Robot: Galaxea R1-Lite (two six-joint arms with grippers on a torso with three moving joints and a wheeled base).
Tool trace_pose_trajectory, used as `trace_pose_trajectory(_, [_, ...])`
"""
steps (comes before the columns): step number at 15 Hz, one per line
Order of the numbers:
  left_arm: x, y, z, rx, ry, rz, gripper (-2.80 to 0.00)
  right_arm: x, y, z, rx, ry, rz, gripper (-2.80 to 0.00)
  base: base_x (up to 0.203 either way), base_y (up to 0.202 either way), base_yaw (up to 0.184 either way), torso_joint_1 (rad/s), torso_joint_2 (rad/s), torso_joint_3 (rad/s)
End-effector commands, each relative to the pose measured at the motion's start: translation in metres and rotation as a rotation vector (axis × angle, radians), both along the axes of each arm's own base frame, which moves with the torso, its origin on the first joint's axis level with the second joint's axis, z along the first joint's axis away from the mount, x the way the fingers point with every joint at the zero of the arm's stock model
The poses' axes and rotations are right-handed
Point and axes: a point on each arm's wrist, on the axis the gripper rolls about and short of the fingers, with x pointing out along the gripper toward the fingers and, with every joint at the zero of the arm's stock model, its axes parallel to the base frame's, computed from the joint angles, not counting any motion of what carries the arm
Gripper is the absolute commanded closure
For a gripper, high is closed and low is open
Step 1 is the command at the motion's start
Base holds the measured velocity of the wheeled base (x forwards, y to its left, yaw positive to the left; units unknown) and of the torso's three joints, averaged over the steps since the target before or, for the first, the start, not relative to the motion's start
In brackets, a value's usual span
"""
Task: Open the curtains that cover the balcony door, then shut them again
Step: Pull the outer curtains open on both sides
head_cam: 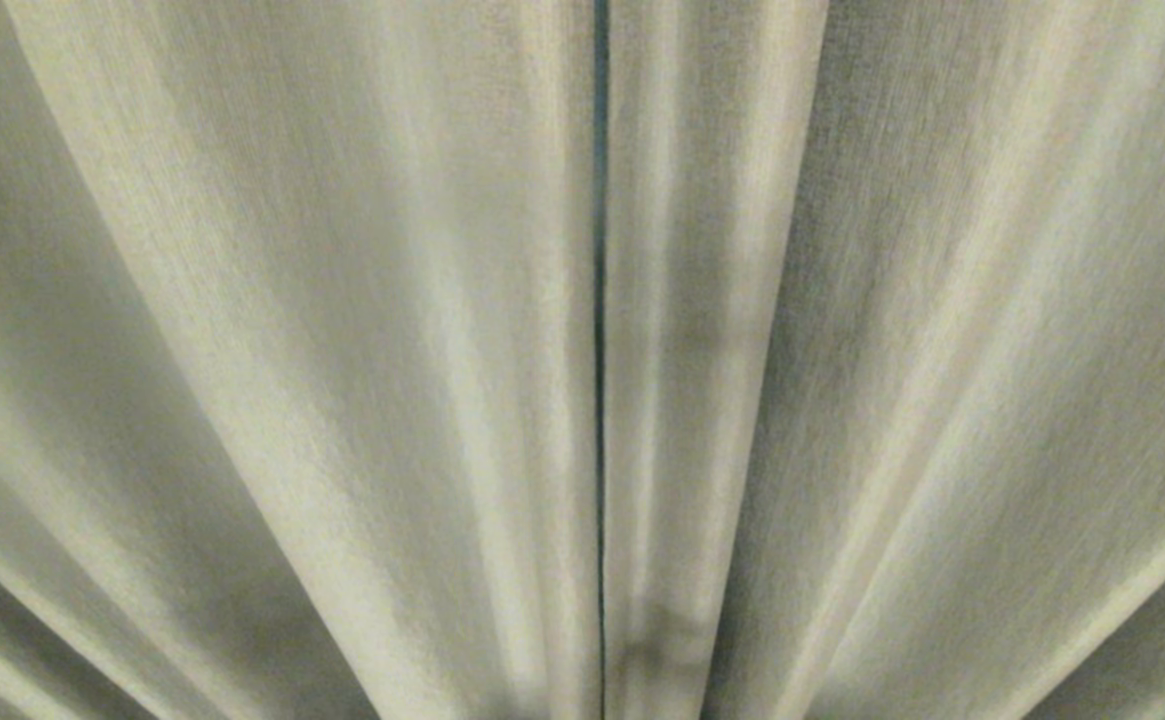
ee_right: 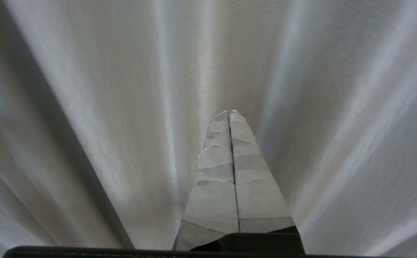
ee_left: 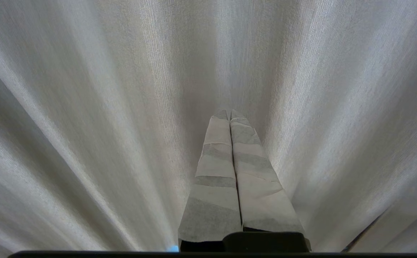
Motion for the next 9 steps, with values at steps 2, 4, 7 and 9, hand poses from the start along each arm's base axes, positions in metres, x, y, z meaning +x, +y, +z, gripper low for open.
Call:
trace_pose_trajectory(2, [0.000, 0.000, 0.000, 0.000, 0.002, 0.001, 0.00, -0.001, 0.000, 0.002, -0.047, -0.002, 0.017, 0.00, 0.000, 0.000, 0.000, 0.000, 0.00, 0.000])
trace_pose_trajectory(4, [0.000, 0.000, 0.000, 0.000, 0.002, 0.001, 0.00, -0.005, 0.000, 0.013, -0.064, -0.015, 0.016, 0.00, 0.000, 0.000, 0.000, 0.000, 0.00, 0.000])
trace_pose_trajectory(7, [0.000, 0.000, -0.001, 0.000, 0.003, 0.001, 0.00, -0.013, 0.000, 0.039, -0.085, -0.034, 0.013, 0.00, 0.000, 0.000, 0.000, 0.000, 0.00, 0.000])
trace_pose_trajectory(9, [0.000, 0.000, 0.000, 0.000, 0.003, 0.001, 0.00, -0.011, 0.000, 0.067, -0.098, -0.039, 0.013, 0.00, 0.000, 0.000, 0.000, 0.000, 0.00, 0.000])
